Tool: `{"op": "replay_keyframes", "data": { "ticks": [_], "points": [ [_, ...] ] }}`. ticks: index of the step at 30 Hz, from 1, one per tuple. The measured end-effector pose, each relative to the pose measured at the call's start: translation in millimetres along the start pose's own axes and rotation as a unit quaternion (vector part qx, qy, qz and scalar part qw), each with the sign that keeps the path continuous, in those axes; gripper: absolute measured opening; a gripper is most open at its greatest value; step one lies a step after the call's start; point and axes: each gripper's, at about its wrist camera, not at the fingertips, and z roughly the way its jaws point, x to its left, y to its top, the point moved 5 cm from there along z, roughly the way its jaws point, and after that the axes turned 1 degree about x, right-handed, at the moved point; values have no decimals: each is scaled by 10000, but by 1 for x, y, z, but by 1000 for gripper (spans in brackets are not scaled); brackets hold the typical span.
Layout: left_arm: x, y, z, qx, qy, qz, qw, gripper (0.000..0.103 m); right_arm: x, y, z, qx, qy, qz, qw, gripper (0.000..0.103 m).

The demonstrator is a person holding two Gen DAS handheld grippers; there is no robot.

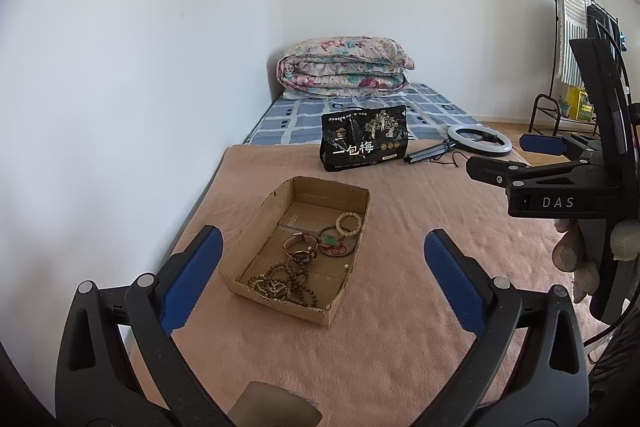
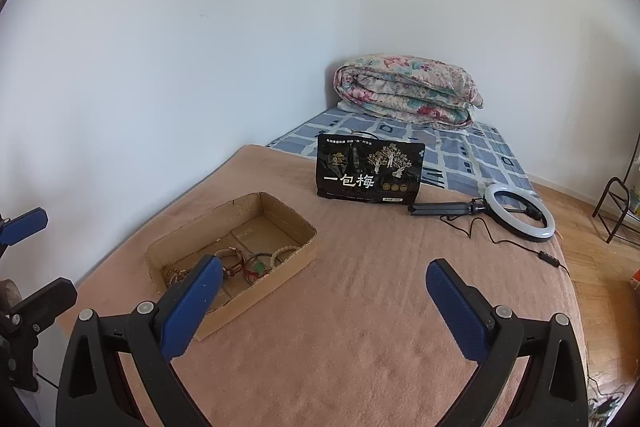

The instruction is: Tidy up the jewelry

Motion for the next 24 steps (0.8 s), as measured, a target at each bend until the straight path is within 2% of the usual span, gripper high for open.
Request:
{"op": "replay_keyframes", "data": {
  "ticks": [11,24],
  "points": [
    [0,-6,5,187,-74,-117,9997,103,-1,-4,4,27,-79,12,10000,103],
    [3,-7,7,166,-22,-140,9998,103,-1,-5,6,52,-38,59,10000,103]
  ]
}}
